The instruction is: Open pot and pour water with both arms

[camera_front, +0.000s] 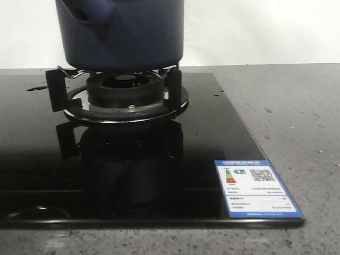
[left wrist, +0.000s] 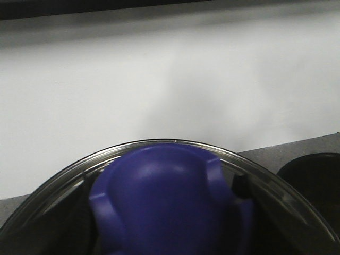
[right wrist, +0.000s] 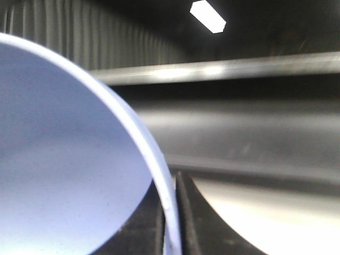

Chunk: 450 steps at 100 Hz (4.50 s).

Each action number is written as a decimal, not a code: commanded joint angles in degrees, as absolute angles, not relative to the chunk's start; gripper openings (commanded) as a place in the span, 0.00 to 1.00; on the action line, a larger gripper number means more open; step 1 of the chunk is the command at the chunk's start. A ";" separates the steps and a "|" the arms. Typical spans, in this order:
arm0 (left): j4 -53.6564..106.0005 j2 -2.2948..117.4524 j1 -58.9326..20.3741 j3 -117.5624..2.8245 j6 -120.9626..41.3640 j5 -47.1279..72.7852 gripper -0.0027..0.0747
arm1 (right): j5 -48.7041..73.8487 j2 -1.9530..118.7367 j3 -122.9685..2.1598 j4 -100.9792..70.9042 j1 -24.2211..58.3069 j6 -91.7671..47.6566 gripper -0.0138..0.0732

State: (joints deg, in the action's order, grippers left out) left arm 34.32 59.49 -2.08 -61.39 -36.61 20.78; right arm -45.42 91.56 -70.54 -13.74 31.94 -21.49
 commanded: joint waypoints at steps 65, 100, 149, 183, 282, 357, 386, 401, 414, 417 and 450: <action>46.69 58.22 -17.99 -63.86 -42.64 10.97 0.51 | 62.23 80.01 -91.77 -16.14 -6.76 -13.10 0.11; 46.69 58.43 -23.92 -63.86 -43.58 9.33 0.51 | 60.01 83.35 -76.82 -12.96 -11.23 -12.85 0.11; 46.51 58.43 -23.92 -63.86 -43.64 9.27 0.51 | 54.54 85.02 -71.22 -12.02 -11.23 -12.85 0.11; 46.51 58.43 -23.92 -63.86 -43.64 9.34 0.51 | 55.05 85.13 -71.22 -11.55 -11.23 -12.85 0.12; 48.68 72.15 -31.13 -63.90 -51.02 0.73 0.51 | 66.03 67.06 -87.25 -20.49 -11.64 -13.91 0.64; 48.60 82.17 -31.91 -69.85 -51.11 1.77 0.51 | 66.79 65.58 -87.25 -20.93 -11.64 -14.39 0.64; 49.21 82.17 -31.70 -69.85 -51.11 2.46 0.53 | 66.79 65.58 -87.25 -20.93 -11.64 -14.39 0.64; 49.53 82.17 -31.70 -69.85 -51.11 2.54 0.69 | 66.89 65.58 -87.25 -20.93 -11.64 -14.39 0.64; 49.66 82.06 -31.70 -69.85 -51.11 2.99 0.74 | 67.00 65.58 -87.25 -20.93 -11.64 -14.39 0.64; 49.68 81.80 -31.70 -69.85 -51.11 2.99 0.74 | 67.00 65.58 -87.25 -20.93 -11.64 -14.39 0.64; 49.44 69.64 -31.70 -69.85 -51.11 3.82 0.74 | 67.00 65.58 -87.25 -21.29 -11.64 -14.39 0.64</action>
